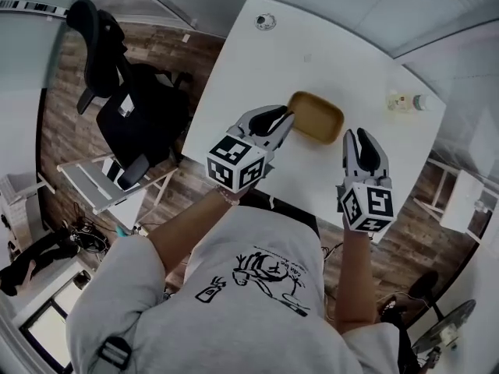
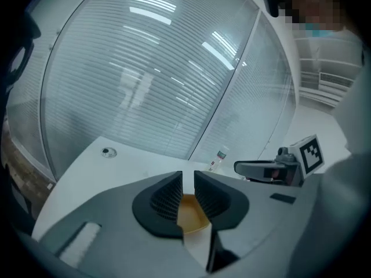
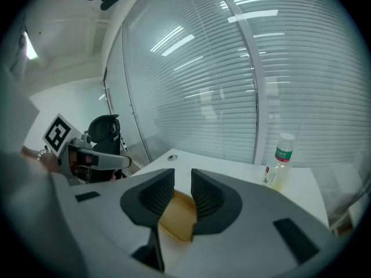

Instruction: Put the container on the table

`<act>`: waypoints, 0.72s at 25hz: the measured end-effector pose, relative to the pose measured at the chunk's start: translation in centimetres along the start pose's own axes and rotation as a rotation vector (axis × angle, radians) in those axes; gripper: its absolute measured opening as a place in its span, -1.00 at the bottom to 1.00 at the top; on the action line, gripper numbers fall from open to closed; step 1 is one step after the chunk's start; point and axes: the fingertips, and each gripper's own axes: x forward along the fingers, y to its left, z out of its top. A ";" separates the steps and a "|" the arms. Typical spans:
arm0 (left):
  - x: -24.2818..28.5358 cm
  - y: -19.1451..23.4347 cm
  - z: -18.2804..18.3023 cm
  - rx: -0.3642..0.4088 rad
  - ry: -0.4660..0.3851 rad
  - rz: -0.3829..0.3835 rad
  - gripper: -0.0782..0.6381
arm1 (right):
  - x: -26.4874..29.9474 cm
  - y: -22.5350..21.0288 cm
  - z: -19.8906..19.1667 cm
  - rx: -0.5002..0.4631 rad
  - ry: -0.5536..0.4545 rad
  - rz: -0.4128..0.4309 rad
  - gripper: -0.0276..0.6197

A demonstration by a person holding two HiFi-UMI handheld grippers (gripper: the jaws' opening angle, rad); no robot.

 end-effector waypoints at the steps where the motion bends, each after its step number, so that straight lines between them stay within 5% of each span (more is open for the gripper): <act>1: -0.5 -0.6 0.8 0.019 -0.017 -0.013 -0.63 | -0.5 0.5 0.8 -0.010 -0.015 0.007 -0.67; 18: -9.0 -10.2 12.8 0.084 -0.242 -0.167 -0.76 | -10.7 6.8 14.0 -0.112 -0.228 0.088 -0.81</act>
